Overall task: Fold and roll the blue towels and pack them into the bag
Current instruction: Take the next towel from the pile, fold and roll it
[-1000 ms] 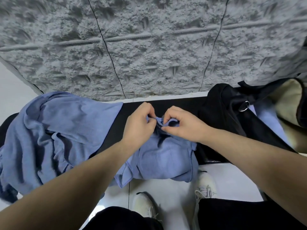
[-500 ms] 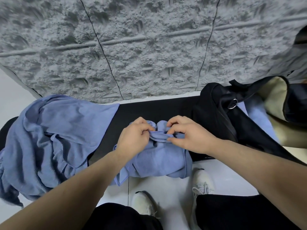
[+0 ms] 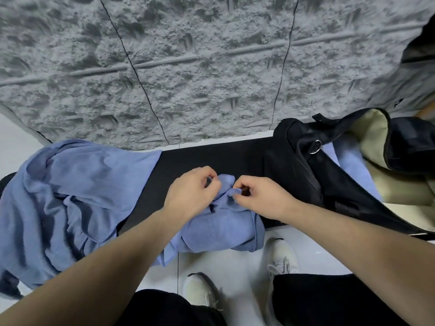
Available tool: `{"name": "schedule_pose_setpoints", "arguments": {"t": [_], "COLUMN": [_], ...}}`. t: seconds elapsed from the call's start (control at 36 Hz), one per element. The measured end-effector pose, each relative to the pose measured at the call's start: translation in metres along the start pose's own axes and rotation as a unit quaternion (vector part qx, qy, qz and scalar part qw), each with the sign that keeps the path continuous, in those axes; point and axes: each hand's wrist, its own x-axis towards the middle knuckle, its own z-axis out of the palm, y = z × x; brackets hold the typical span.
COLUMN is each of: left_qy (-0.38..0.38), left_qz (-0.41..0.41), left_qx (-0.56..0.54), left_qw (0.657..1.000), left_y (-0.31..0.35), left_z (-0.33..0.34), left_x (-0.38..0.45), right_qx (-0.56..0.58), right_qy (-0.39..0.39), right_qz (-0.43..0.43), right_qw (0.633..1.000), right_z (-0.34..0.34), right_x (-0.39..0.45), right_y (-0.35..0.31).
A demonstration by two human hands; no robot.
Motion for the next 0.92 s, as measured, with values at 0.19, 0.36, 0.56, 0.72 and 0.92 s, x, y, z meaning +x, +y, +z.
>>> {"name": "schedule_pose_setpoints", "arguments": {"t": [0.19, 0.36, 0.56, 0.72, 0.92], "left_qy": [-0.047, -0.071, -0.018, -0.064, -0.079], "left_qz": [0.015, 0.055, -0.075, -0.075, -0.051], "left_qx": [0.02, 0.08, -0.3, -0.396, -0.373], "left_qw": [0.999, 0.993, 0.951, 0.913, 0.923], "left_y": [0.009, 0.008, 0.005, 0.006, 0.006], "left_z": [0.002, 0.0, 0.006, 0.001, -0.002], "left_x": [0.004, 0.005, 0.005, -0.001, 0.0], "right_qx": [0.05, 0.083, 0.121, 0.19, 0.187], "right_qy": [0.005, 0.039, 0.013, 0.028, 0.066], "right_qz": [0.042, 0.076, 0.065, 0.067, 0.034], "right_qw": [0.998, 0.993, 0.99, 0.979, 0.98], "right_z": [0.005, 0.005, 0.0, -0.006, -0.002], "right_x": [0.003, 0.01, 0.011, 0.017, 0.023], "right_y": [0.0, 0.002, 0.001, -0.004, -0.003]}}
